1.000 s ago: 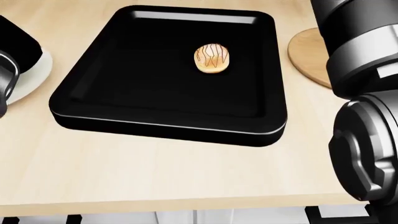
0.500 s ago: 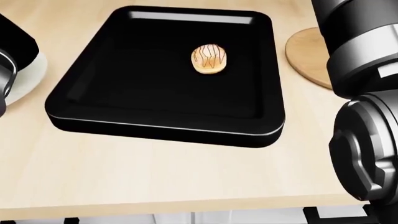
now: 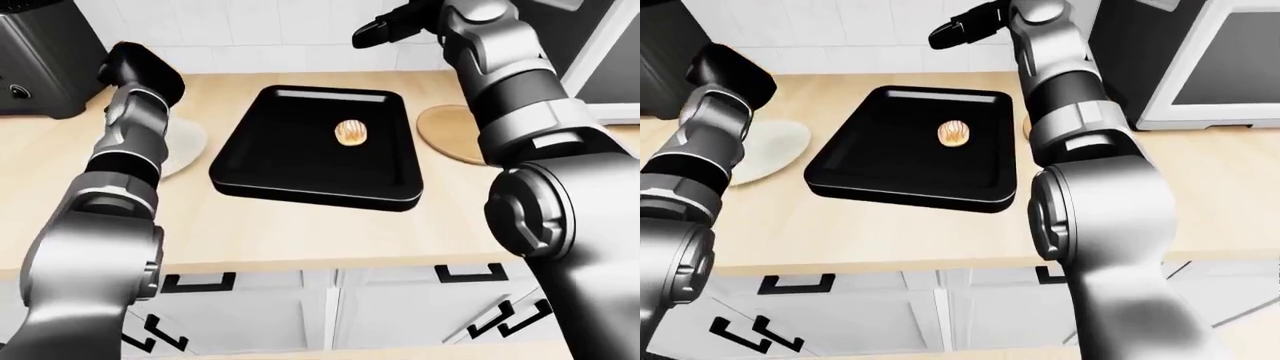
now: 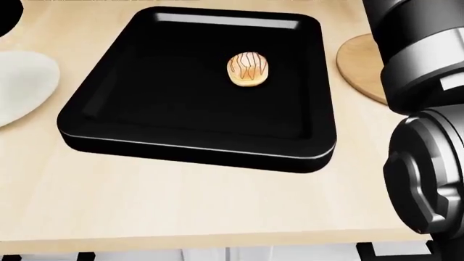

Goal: Move the dessert items from the plate to the tray.

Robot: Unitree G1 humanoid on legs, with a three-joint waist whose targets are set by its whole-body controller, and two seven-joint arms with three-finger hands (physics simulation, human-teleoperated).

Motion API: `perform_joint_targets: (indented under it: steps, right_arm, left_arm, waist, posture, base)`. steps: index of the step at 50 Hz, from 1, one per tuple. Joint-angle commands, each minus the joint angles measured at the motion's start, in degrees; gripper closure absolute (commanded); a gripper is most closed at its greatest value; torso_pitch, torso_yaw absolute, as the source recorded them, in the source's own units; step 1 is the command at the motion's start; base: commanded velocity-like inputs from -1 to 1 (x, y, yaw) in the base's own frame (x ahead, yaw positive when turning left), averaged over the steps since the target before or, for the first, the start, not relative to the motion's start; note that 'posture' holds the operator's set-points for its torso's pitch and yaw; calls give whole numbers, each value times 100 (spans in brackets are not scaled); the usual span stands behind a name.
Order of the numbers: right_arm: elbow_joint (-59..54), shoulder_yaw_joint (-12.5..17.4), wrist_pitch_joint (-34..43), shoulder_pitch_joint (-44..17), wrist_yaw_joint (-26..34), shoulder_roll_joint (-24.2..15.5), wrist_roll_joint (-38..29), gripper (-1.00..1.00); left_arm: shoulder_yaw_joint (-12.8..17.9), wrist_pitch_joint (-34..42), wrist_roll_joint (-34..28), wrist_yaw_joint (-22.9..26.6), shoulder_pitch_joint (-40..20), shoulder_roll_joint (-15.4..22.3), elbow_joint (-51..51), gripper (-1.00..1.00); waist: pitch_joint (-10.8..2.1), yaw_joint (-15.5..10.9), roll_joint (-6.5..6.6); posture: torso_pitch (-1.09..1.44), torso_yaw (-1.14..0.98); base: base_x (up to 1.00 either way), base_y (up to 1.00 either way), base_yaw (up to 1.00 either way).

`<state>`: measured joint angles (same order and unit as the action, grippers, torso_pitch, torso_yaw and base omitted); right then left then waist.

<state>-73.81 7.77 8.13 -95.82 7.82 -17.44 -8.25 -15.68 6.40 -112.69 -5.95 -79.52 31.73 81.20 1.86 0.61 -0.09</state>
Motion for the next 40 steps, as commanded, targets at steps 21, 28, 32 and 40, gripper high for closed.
perform_joint_targets:
  steps: [21, 28, 32, 40]
  right_arm:
    - [244, 22, -154, -255, -51, -97, 29, -100]
    - [239, 23, -158, -256, -46, -98, 33, -100]
    - [239, 38, -153, -257, -36, -124, 50, -100]
    - [234, 32, -160, -250, -40, -118, 53, -100]
  left_arm:
    - [2407, -860, 3051, -120, -1058, -547, -466, 35]
    - [2769, -1175, 4823, 393, -1097, -884, -484, 35]
    - [2864, -1198, 5736, 713, -1050, -1040, -487, 35]
    - [2219, -1307, 6043, 560, -980, -1119, -489, 35]
  waist:
    - [-135, -4, 83]
    - [-133, -15, 81]
    - [-127, -21, 61]
    - [-139, -19, 43]
  posture:
    - [0, 0]
    - [0, 0]
    - [0, 0]
    - [0, 0]
  base:
    - [0, 0, 0]
    - [0, 0, 0]
    - [0, 0, 0]
    - [0, 0, 0]
